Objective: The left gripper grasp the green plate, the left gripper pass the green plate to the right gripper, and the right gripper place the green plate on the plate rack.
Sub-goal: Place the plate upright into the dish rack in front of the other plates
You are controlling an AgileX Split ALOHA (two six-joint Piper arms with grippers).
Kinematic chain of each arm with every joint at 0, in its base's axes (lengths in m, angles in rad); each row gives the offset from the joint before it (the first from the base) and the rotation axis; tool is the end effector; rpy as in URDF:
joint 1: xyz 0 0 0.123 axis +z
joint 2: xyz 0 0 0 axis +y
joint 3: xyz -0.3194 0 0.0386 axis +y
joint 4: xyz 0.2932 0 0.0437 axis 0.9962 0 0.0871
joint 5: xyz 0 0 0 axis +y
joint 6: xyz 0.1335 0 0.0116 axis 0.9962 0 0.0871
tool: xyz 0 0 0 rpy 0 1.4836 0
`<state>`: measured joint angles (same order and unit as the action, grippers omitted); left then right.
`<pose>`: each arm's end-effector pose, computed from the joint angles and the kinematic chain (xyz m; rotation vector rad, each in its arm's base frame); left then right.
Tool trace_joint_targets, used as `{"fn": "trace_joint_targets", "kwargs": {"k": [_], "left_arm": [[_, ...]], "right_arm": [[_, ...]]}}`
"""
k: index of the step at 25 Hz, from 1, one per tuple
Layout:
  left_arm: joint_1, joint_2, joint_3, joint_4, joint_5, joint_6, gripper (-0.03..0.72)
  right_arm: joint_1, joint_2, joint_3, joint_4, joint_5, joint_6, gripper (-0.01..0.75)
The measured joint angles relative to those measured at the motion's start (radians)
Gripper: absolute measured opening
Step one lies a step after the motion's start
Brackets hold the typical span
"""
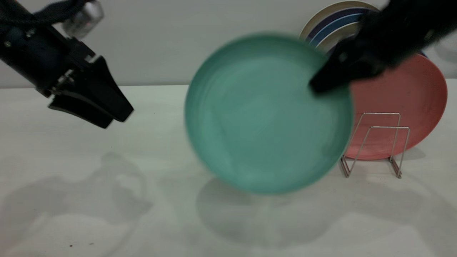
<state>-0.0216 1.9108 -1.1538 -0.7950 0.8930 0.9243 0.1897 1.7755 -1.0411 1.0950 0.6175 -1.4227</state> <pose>0.4048 -0.0833 0.1322 0.5938 2.6965 -0.7839 0.3948 0.1461 0.1696 -0.9229 2.2484 0.5809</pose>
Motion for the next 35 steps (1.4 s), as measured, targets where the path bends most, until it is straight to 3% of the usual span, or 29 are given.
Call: {"fn": "trace_joint_targets", "kwargs": {"k": [6, 12, 22, 35], "left_arm": [[0.020, -0.003, 0.000, 0.000, -0.002, -0.003, 0.593], [0.020, -0.003, 0.000, -0.004, -0.002, -0.006, 0.593], [0.020, -0.003, 0.000, -0.023, -0.007, -0.010, 0.591], [0.020, -0.003, 0.000, -0.023, -0.010, -0.010, 0.591]], "right_arm": [[0.000, -0.185, 0.000, -0.236, -0.188, -0.332, 0.049], [-0.048, -0.222, 0.000, -0.324, -0.313, -0.377, 0.049], [-0.197, -0.221, 0.001, -0.328, -0.291, -0.397, 0.052], [-0.207, -0.113, 0.001, -0.327, -0.274, -0.424, 0.059]]}}
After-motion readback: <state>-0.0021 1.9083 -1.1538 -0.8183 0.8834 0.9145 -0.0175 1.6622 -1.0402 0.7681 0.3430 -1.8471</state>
